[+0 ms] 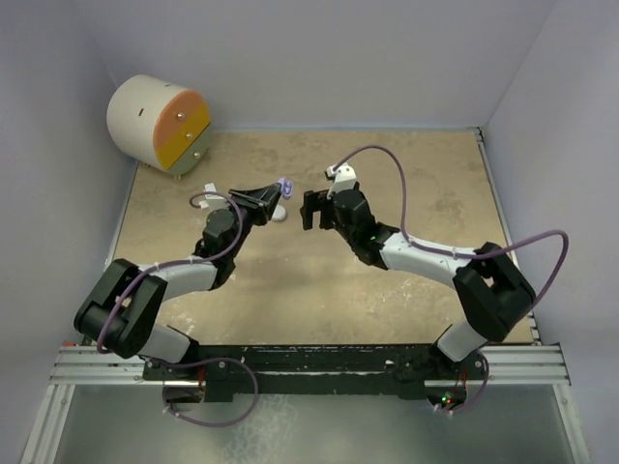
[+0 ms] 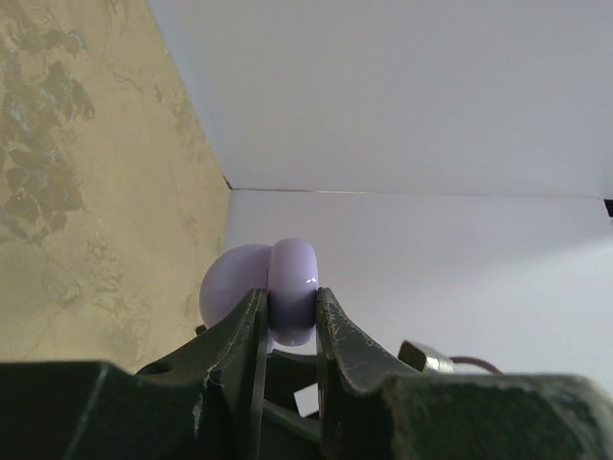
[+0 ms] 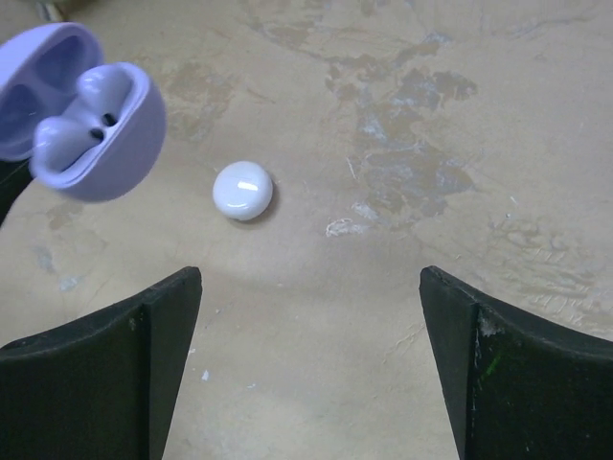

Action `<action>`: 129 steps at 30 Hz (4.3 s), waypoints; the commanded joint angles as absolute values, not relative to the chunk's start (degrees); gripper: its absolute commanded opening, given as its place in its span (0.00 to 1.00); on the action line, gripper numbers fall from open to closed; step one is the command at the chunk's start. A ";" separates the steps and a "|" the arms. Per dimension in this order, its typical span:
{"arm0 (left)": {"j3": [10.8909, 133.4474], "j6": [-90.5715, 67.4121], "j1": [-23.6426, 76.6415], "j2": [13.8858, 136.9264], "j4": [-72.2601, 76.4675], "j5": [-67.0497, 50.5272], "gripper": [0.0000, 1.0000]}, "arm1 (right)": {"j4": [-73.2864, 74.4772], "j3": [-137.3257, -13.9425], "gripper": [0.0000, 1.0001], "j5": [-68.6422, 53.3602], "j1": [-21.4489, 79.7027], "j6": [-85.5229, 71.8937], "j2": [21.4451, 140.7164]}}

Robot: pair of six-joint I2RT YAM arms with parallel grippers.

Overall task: Insert the wireless bluetooth earbuds into the charging case
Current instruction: Close the charging case, then place the charging case at the center of the board.

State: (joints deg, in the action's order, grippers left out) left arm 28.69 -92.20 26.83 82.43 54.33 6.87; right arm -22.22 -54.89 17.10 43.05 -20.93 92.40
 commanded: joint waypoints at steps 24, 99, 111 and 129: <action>31.63 -107.74 34.44 81.99 50.49 22.16 0.00 | -51.33 -49.31 0.95 33.83 51.94 -9.73 94.11; 66.29 -68.64 32.76 118.11 34.19 11.59 0.00 | -38.78 -42.01 0.99 20.77 34.98 -21.35 67.10; 75.93 -66.66 32.95 127.24 31.08 11.08 0.00 | -39.62 -40.52 0.98 17.26 33.59 -21.71 64.45; 66.19 -63.22 27.81 105.89 22.97 12.81 0.51 | -38.13 -40.92 0.98 16.60 33.56 -22.27 64.28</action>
State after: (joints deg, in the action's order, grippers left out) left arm 70.04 -66.08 30.26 120.16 23.77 10.68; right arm -36.64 -40.66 16.95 33.69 -21.56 65.43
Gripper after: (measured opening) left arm 0.506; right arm 0.979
